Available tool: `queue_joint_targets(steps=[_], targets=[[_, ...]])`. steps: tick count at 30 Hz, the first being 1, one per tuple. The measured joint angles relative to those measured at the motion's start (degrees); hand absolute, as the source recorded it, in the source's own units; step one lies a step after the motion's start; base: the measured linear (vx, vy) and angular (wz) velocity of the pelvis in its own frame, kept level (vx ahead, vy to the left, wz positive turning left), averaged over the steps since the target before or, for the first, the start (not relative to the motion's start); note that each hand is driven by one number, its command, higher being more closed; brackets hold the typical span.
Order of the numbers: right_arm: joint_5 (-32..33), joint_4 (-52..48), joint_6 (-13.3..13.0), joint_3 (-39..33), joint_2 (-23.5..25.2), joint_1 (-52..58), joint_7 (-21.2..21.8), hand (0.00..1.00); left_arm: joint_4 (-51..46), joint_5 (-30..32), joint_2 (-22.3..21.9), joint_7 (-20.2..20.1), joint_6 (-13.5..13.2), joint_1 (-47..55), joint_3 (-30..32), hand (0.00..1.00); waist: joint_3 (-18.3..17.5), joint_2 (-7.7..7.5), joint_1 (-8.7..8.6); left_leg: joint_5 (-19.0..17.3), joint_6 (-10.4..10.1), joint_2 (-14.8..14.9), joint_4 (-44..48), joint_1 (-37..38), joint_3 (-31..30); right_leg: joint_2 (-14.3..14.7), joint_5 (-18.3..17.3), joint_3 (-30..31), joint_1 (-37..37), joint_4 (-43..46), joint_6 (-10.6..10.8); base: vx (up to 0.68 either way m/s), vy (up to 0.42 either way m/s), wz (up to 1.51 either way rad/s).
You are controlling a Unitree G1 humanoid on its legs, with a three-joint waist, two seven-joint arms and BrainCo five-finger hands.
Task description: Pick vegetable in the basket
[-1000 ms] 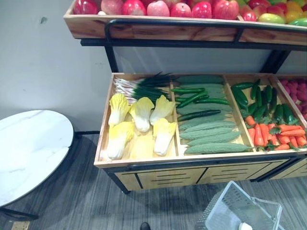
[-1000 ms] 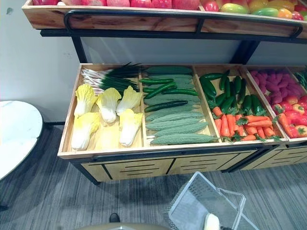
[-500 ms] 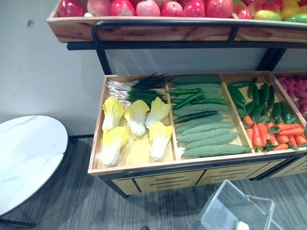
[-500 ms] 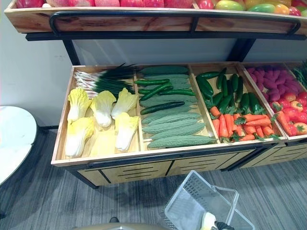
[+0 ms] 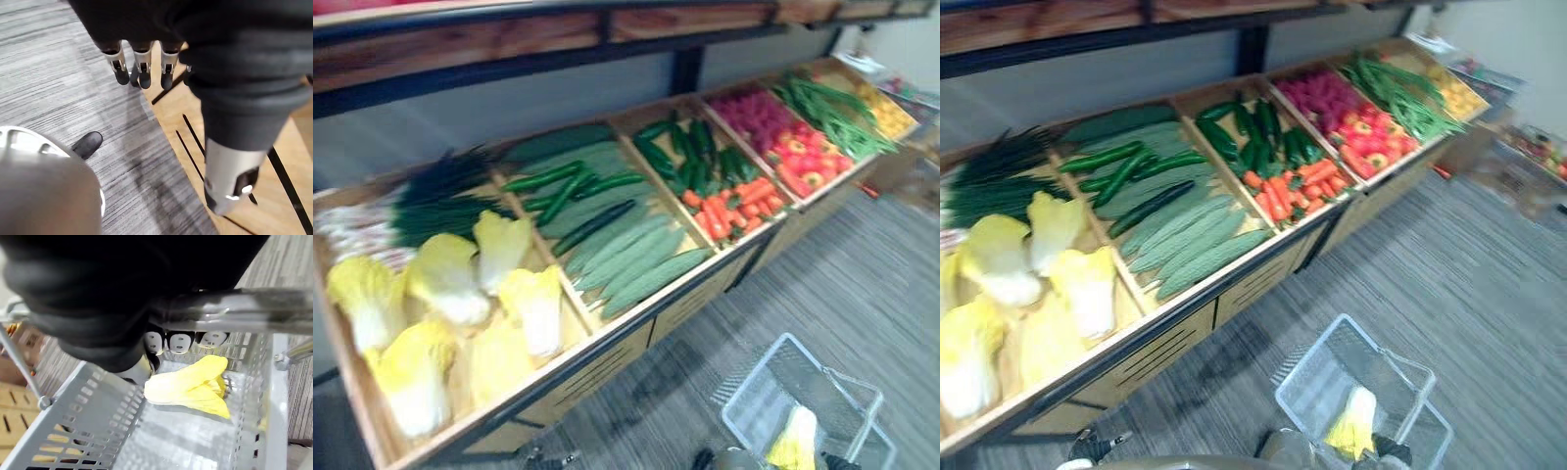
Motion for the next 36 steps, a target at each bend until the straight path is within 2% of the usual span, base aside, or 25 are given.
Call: queue_joint_targets(steps=[3, 5, 6, 7, 8, 10, 12, 13, 14, 16, 17, 18, 19, 21, 22, 24, 26, 27, 28, 29, 30, 31, 32, 36], targets=[[-0.08, 1.99, -0.14, 0.45, -0.56, -1.09, -0.01, 1.00, 1.80, -0.72, 0.95, -0.93, -0.24, -0.89, -0.05, 0.00, 0.14, 0.05, -0.21, -0.08, -0.08, 0.50, 2.28, 0.67, 4.09, 0.93, -1.23, -5.02, 0.71, -4.01, 0.66, 0.09, -0.167, -1.13], [-0.10, 4.29, -0.01, 0.87, -2.59, -3.05, -0.08, 1.00, 2.36, -0.72, 0.11, -1.69, -0.54, -1.69, -0.69, 0.00, 0.74, 2.42, -0.15, -0.18, -0.23, 0.59, 2.49, 1.31, 7.72, 4.69, -1.27, -4.46, 0.76, -10.74, 0.68, 0.02, -0.199, -1.28], [-0.09, 4.53, 0.01, 0.94, -2.94, -3.32, -0.11, 1.00, 2.52, -0.72, -0.15, -2.10, -0.56, -2.10, -0.96, 0.00, 0.97, 2.94, -0.29, -0.06, -0.41, 0.56, 2.52, 1.33, 8.84, 5.55, -1.28, -3.75, 0.71, -12.53, 0.70, -0.01, -0.235, -1.00], [-0.09, 4.61, 0.19, 1.41, -3.50, -3.40, -0.24, 1.00, 4.02, -0.72, -0.45, -2.49, -0.58, -3.50, -1.16, 0.00, 1.89, 3.72, -0.74, 0.38, -1.01, 1.02, 2.55, 1.74, 10.41, 7.06, -0.88, -2.32, 0.75, -14.72, 0.79, -0.01, -0.232, -0.71], [-0.06, 4.96, 0.51, 1.40, -3.61, -3.29, -0.60, 1.00, 4.67, -0.71, -0.32, -2.59, -0.57, -3.79, -1.18, 0.00, 1.78, 4.30, -2.13, 1.00, -1.57, 1.63, 2.83, 2.29, 10.73, 8.06, -0.87, -1.54, 1.20, -15.60, 0.76, 0.00, -0.231, -0.58], [0.01, 5.97, 0.84, 2.12, -3.60, -2.48, -1.06, 1.00, 4.65, -0.70, 0.26, -2.56, -0.60, -3.78, -1.92, 0.00, 2.00, 3.96, -3.38, 2.19, -2.10, 2.89, 4.46, 3.96, 10.79, 9.15, -1.24, -0.15, 2.88, -17.03, 0.32, 0.00, -0.166, -0.44], [0.02, 6.02, 0.51, 2.67, -3.41, -1.46, -1.08, 1.00, 4.65, -0.68, 0.68, -2.44, -0.66, -4.15, -2.33, 0.00, 1.79, 3.35, -4.25, 2.32, -2.21, 5.16, 8.75, 3.98, 10.72, 9.92, -1.81, 1.12, 3.37, -18.13, 0.16, -0.01, -0.151, -0.39], [0.02, 5.93, 0.05, 3.13, -3.27, -1.26, -1.07, 1.00, 4.50, -0.67, 0.75, -2.24, -0.66, -4.66, -2.37, 0.00, 1.71, 3.66, -4.66, 2.32, -2.20, 7.40, 13.24, 3.85, 10.29, 10.26, -2.11, 1.39, 3.37, -18.13, -0.27, -0.04, -0.087, -0.45], [0.04, 5.91, -0.22, 4.12, -3.19, -0.99, -1.05, 1.00, 4.45, -0.69, 0.59, -2.04, -0.67, -5.20, -2.54, 0.00, 2.17, 2.89, -4.55, 2.32, -2.22, 10.55, 19.52, 3.71, 10.03, 10.85, -2.73, 3.16, 3.23, -17.62, -0.92, -0.05, -0.102, -0.58], [0.06, 5.56, -0.37, 5.58, -3.29, -1.02, -1.02, 1.00, 4.51, -0.70, -0.07, -2.03, -0.66, -4.63, -3.16, 0.00, 2.24, 3.23, -4.27, 2.94, -1.72, 15.27, 27.96, 3.69, 8.95, 12.33, -2.95, 6.18, 3.77, -17.20, -2.09, 0.01, -0.070, -0.95], [0.03, 4.57, -0.55, 7.83, -3.37, -1.05, -1.02, 1.00, 4.50, -0.75, -0.97, -2.09, -0.65, -3.63, -3.98, 0.00, 2.61, 2.99, -4.00, 4.02, -0.88, 17.85, 34.92, 1.40, 1.40, 13.36, -3.24, 10.55, 4.16, -17.06, -2.64, 0.11, -0.056, -1.29], [0.03, 4.26, -0.76, 9.33, -3.32, -1.22, -1.04, 1.00, 4.02, -1.40, -1.13, -2.05, -0.80, -3.70, -4.05, 0.00, 2.77, 2.77, -3.54, 0.43, -1.98, 16.45, 37.27, -1.25, -6.11, 13.27, -3.36, 12.96, 3.96, -16.98, -2.84, 0.13, -0.027, -1.26], [0.01, 4.28, -1.11, 9.83, -3.33, -1.49, -1.01, 1.00, 3.77, -1.75, -1.14, -2.04, -0.96, -3.71, -4.13, 0.00, 2.84, 2.69, -3.15, -2.23, -2.44, 14.52, 38.20, -2.98, -10.84, 13.01, -3.39, 14.62, 3.81, -16.99, -2.89, 0.10, 0.037, -1.28], [-0.03, 4.29, -1.76, 10.98, -4.23, -2.05, -0.97, 1.00, 1.59, -2.24, -1.68, -0.85, -1.02, -3.05, -4.65, 0.00, 2.93, 3.03, -1.85, -7.41, -3.75, 5.28, 34.22, -6.91, -26.05, 12.35, -2.69, 21.35, 3.99, -17.27, -2.12, 0.10, 0.060, -1.50], [-0.02, 4.33, -1.81, 11.52, -4.40, -2.10, -0.96, 1.00, 1.39, -2.23, -1.81, -0.59, -1.07, -2.96, -4.84, 0.00, 2.94, 3.24, -1.36, -7.98, -4.04, 3.53, 32.26, -7.32, -28.36, 12.37, -2.52, 22.78, 4.06, -17.30, -1.98, 0.11, 0.100, -1.38], [-0.02, 4.47, -1.49, 11.71, -4.40, -3.05, -0.96, 1.00, 0.59, -2.23, -1.90, -0.28, -1.84, -2.86, -5.05, 0.00, 2.99, 3.44, -1.20, -8.89, -4.91, -1.80, 22.54, -9.82, -37.31, 12.71, -1.99, 28.40, 3.82, -17.62, -1.10, 0.09, 0.128, -1.23], [-0.06, 4.26, -1.52, 12.05, -4.46, -3.60, -0.98, 1.00, -0.02, -2.22, -2.14, -0.18, -2.19, -2.70, -5.02, 0.00, 3.12, 3.61, -1.04, -8.82, -4.84, -4.46, 15.56, -11.61, -43.77, 12.84, -1.33, 32.19, 3.70, -18.79, -0.01, 0.07, 0.141, -1.00], [-0.06, 4.23, -1.52, 12.10, -4.46, -3.71, -1.00, 1.00, -0.17, -2.21, -2.21, -0.14, -2.32, -2.70, -4.99, 0.00, 3.22, 3.70, -0.83, -8.77, -4.78, -5.09, 13.62, -12.37, -45.57, 12.84, -1.10, 33.46, 3.69, -19.12, 0.42, 0.07, 0.188, -1.13], [-0.05, 3.50, -1.50, 12.75, -4.36, -3.60, -1.04, 1.00, -0.48, -2.13, -2.64, -0.07, -2.58, -2.86, -4.22, 0.00, 3.41, 4.02, 0.24, -8.15, -4.16, -5.49, 10.67, -12.58, -47.27, 12.93, -0.95, 36.05, 3.58, -19.13, 1.35, 0.05, 0.220, -1.18], [-0.05, 2.00, -1.52, 13.86, -4.39, -2.53, -1.06, 1.00, -0.65, -1.99, -3.48, 0.23, -2.97, -2.86, -3.09, 0.00, 3.67, 4.93, 1.14, -7.01, -3.87, -5.21, 8.53, -12.63, -48.54, 13.61, -1.81, 38.33, 2.93, -18.38, 2.67, 0.05, 0.293, -1.20], [-0.04, 0.92, -1.61, 13.87, -4.46, -2.39, -1.10, 1.00, -0.68, -1.74, -4.07, 0.37, -3.05, -2.86, -2.47, 0.00, 3.60, 5.83, 1.61, -5.64, -3.83, -4.52, 8.12, -12.80, -48.75, 14.25, -2.58, 39.26, 2.48, -17.59, 3.14, 0.08, 0.331, -0.98], [-0.05, 0.01, -1.59, 14.05, -3.69, -1.84, -1.16, 1.00, -0.62, -1.71, -4.43, 0.58, -2.94, -3.07, -1.53, 0.00, 3.53, 5.82, 1.72, -5.52, -2.75, -4.96, 10.21, -13.20, -47.56, 13.79, -2.95, 40.65, 2.72, -17.11, 3.64, 0.11, 0.351, -0.71], [-0.05, -1.13, -1.86, 14.22, -2.31, -1.36, -1.17, 1.00, -0.71, -1.45, -4.20, 0.75, -3.04, -2.92, -1.61, 0.00, 3.22, 4.74, 1.85, -6.56, -1.88, -5.97, 10.21, -13.10, -45.63, 12.31, -2.62, 40.86, 2.79, -17.11, 4.16, 0.12, 0.298, -0.56], [-0.07, -2.82, -2.59, 16.10, 0.47, -0.44, -1.07, 1.00, -1.08, 0.41, -2.92, 0.83, -2.99, -3.00, -1.66, 0.00, 2.49, 1.75, 2.33, -7.33, -0.09, -8.63, 7.79, -10.26, -40.90, 9.51, -2.81, 42.13, 2.36, -17.50, 5.10, 0.17, 0.245, -0.45]])
